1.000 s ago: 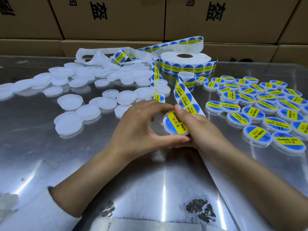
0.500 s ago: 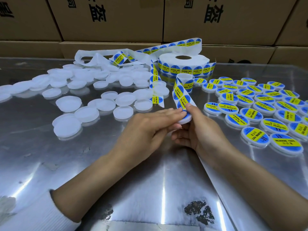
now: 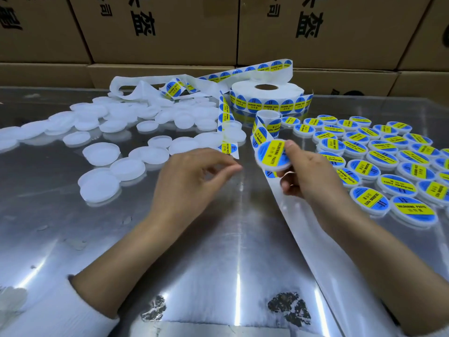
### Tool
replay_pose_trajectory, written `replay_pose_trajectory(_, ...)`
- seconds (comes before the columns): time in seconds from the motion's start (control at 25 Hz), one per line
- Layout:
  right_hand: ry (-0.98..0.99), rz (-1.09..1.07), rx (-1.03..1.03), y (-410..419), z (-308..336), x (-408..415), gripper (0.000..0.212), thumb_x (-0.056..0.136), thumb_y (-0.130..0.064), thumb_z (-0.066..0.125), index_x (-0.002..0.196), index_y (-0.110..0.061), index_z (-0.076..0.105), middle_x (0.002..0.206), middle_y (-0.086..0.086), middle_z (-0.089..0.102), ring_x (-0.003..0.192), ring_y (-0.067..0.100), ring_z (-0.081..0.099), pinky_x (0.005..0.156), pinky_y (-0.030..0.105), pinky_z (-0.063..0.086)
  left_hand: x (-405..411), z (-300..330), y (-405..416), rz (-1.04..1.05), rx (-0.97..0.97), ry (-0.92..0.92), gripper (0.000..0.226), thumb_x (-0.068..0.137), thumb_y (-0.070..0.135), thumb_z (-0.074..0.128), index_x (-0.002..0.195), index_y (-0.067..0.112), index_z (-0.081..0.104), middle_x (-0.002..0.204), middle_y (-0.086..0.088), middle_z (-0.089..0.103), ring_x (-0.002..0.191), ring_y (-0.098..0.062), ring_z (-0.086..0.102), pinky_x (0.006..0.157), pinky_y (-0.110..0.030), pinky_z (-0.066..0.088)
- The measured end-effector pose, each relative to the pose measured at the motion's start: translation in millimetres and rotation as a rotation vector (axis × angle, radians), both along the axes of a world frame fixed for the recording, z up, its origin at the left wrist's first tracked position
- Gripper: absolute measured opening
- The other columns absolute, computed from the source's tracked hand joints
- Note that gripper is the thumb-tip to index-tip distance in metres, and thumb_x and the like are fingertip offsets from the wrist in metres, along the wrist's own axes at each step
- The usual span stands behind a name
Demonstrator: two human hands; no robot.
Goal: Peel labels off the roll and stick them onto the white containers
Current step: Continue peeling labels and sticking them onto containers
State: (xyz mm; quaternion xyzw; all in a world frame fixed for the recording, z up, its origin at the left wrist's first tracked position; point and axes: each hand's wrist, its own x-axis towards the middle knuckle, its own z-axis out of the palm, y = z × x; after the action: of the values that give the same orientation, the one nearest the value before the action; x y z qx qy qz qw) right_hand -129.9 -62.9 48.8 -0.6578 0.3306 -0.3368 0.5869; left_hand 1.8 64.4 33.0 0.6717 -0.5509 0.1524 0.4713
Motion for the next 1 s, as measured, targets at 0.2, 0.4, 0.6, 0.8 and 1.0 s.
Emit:
replay_pose_trajectory(0.2, 0.219, -0.191, -0.185, -42, 1, -23, 0.044, 0.099, -0.031, 0.042, 0.06, -0.014, 0.056, 0.054, -0.002, 0.063, 0.039, 0.008, 0.05, 0.052, 0.022, 0.044, 27, -14, 3, 0.31, 0.656, 0.054, 0.05, 0.086, 0.055, 0.052, 0.123, 0.022, 0.055, 0.128, 0.004, 0.056, 0.119, -0.018, 0.05, 0.095, -0.033, 0.042)
replay_pose_trajectory(0.4, 0.716, -0.147, -0.418, -58, -15, -28, 0.037, 0.097, -0.039, 0.042, 0.08, -0.014, 0.063, 0.059, 0.0, 0.063, 0.059, 0.014, 0.058, 0.057, 0.029, 0.036, 26, -14, 4, 0.326, 0.742, 0.064, 0.038, 0.087, 0.057, 0.048, 0.075, 0.02, 0.044, 0.078, 0.005, 0.051, 0.083, -0.022, 0.052, 0.064, -0.035, 0.04)
replay_pose_trajectory(0.6, 0.666, -0.241, -0.659, -54, -16, -28, 0.022, 0.094, -0.027, 0.049, 0.11, -0.025, 0.063, 0.107, -0.002, 0.066, 0.099, 0.024, 0.058, 0.073, 0.031, 0.039, 23, -13, 4, 0.24, 0.585, 0.08, 0.034, 0.086, 0.04, 0.062, 0.118, 0.029, 0.062, 0.12, 0.009, 0.063, 0.11, -0.017, 0.057, 0.088, -0.037, 0.048)
replay_pose_trajectory(0.8, 0.665, -0.043, -0.742, -45, -17, -22, 0.035, 0.088, -0.01, 0.046, 0.103, -0.033, 0.067, 0.101, -0.013, 0.07, 0.099, 0.016, 0.06, 0.073, 0.03, 0.044, 28, -17, 3, 0.275, 0.598, 0.054, 0.027, 0.086, 0.042, 0.06, 0.098, 0.018, 0.063, 0.105, 0.008, 0.064, 0.1, -0.019, 0.058, 0.081, -0.038, 0.05)
replay_pose_trajectory(1.0, 0.981, -0.078, -0.699, -50, -17, -28, 0.041, 0.088, -0.014, 0.043, 0.126, -0.026, 0.053, 0.126, 0.009, 0.059, 0.118, 0.032, 0.048, 0.088, 0.039, 0.043, 27, -13, 2, 0.172, 0.547, 0.072, 0.009, 0.085, 0.031, 0.064, 0.077, 0.026, 0.064, 0.089, 0.014, 0.061, 0.077, -0.004, 0.054, 0.07, -0.03, 0.043)
